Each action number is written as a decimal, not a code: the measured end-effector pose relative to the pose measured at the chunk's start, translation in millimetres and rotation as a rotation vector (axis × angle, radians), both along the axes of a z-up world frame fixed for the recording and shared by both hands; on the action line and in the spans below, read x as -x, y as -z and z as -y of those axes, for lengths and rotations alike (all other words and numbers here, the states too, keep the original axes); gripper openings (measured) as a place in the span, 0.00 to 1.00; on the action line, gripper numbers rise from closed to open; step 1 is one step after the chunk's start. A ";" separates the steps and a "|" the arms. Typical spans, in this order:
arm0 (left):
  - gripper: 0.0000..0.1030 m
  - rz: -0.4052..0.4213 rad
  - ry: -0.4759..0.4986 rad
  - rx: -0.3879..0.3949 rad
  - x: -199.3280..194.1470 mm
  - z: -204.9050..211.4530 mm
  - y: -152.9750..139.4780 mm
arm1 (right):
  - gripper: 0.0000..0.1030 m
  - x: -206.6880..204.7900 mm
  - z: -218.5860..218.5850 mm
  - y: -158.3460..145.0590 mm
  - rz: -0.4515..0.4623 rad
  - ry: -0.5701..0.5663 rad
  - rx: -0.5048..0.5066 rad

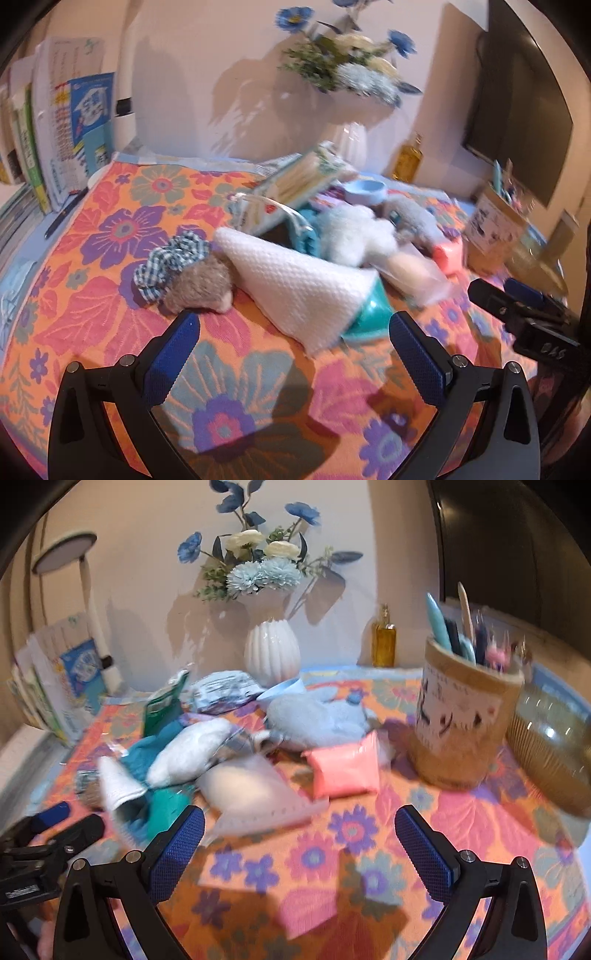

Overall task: Organize soft objects
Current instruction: 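Grasp the white knitted cloth with the left gripper while the right gripper grasps the white translucent bag, then lift the white cloth and white bag and carry both toward the glass bowl, then lower both items into the glass bowl and open both grippers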

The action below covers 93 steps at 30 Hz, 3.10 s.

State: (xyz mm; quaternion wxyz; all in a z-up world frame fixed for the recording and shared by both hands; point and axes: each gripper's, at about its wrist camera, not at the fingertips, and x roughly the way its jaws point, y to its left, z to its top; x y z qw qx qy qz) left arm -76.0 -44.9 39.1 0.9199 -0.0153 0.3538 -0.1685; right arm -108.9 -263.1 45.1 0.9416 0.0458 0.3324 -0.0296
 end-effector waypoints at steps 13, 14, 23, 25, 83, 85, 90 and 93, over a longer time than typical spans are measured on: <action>0.90 -0.099 -0.016 -0.066 -38.2 24.0 7.4 | 1.00 -30.7 -16.3 4.3 -0.158 -0.150 0.017; 0.90 -0.100 -0.010 -0.067 -39.0 24.6 8.0 | 1.00 -37.8 -17.5 3.0 -0.165 -0.160 0.019; 0.59 -0.110 -0.015 -0.052 -47.1 14.3 15.7 | 0.72 -89.5 -18.1 25.0 -0.290 -0.226 0.014; 0.44 -0.127 0.004 -0.052 -48.0 14.8 19.0 | 0.69 -89.7 -19.5 28.0 -0.292 -0.238 -0.003; 0.14 0.090 0.767 0.057 -6.8 405.2 -85.9 | 0.51 50.3 314.2 -65.9 -0.051 0.574 -0.209; 0.40 0.075 0.775 0.050 -9.3 409.7 -81.0 | 0.69 49.8 321.6 -61.7 -0.056 0.590 -0.233; 0.84 0.072 0.724 0.102 -12.3 389.6 -81.7 | 0.72 60.1 330.6 -59.6 -0.050 0.607 -0.276; 0.84 0.076 0.722 0.138 -5.7 371.5 -90.1 | 0.72 64.4 323.7 -65.1 -0.047 0.602 -0.254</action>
